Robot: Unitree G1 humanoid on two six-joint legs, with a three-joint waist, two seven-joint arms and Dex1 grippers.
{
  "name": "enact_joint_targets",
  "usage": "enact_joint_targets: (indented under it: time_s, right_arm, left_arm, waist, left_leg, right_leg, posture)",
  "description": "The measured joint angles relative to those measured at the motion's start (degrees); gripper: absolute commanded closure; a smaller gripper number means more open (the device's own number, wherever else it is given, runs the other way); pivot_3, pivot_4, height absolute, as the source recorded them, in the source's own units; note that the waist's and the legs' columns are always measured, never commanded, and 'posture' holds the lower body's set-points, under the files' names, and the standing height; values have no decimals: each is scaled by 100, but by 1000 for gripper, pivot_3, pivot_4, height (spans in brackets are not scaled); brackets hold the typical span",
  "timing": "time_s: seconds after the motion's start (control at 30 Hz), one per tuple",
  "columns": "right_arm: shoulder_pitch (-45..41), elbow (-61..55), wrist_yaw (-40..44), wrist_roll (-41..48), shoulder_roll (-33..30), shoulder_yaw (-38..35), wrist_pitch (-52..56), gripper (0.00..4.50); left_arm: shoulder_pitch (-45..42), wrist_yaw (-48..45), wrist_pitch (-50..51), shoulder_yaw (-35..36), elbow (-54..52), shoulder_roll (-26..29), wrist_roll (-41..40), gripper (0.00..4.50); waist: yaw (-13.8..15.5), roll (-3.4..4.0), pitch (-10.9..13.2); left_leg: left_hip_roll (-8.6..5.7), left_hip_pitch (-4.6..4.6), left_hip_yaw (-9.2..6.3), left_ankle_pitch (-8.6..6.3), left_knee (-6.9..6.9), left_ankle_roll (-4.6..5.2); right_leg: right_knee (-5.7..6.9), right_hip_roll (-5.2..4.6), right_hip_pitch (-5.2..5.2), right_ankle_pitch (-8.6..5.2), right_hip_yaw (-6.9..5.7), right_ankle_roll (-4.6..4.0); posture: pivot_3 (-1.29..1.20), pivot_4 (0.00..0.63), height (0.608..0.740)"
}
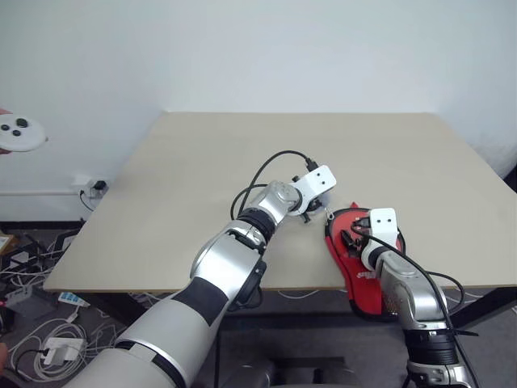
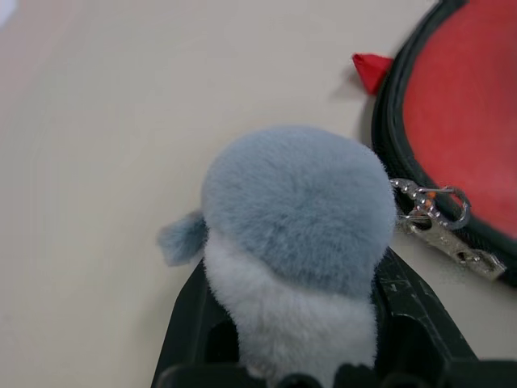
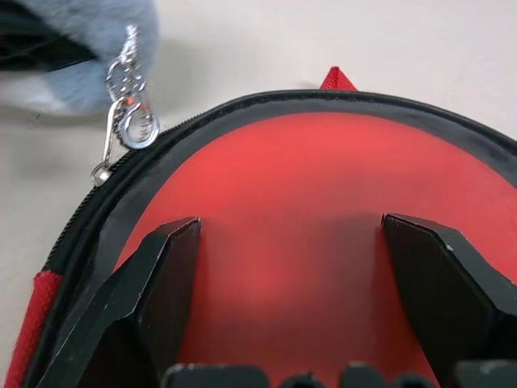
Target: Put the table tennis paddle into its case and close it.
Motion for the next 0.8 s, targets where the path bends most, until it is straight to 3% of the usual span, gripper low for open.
enact_joint_targets:
  time_s: [0.43, 0.53, 0.67, 0.8]
  right_arm:
    - [174, -285, -182, -77, 181, 69, 107, 620]
    - [175, -288, -198, -126, 216, 84, 103, 620]
    - [160, -287, -202, -188, 238, 106, 71, 620]
    - [155, -268, -189, -224, 269, 106, -22, 620]
  left_arm:
    - [-19, 967, 33, 100, 78, -215, 253, 3067]
    - [-9, 1090, 31, 266, 128, -229, 214, 2393]
    - [-9, 1086, -18, 442, 128, -240, 202, 1003]
    - [-8, 844, -240, 506, 127, -241, 191, 1003]
  waist:
    - [-1, 0, 0]
    - [-2, 0, 0]
    - [-2, 0, 0]
    - [-6, 0, 0]
  left_leg:
    - [0, 0, 2, 0, -1, 0]
    - [0, 1, 2, 0, -1, 0]
    - [0, 1, 3, 0, -1, -1]
    - [0, 2, 3, 0, -1, -1]
  right_leg:
    - [1, 1, -2, 0, -2, 0]
    - [1, 1, -3, 0, -4, 0]
    - [1, 1, -2, 0, -5, 0]
    - [1, 1, -2, 0, -5, 0]
  posture:
    - [0, 0, 716]
    - [0, 0, 716]
    - [0, 0, 716]
    - [0, 0, 716]
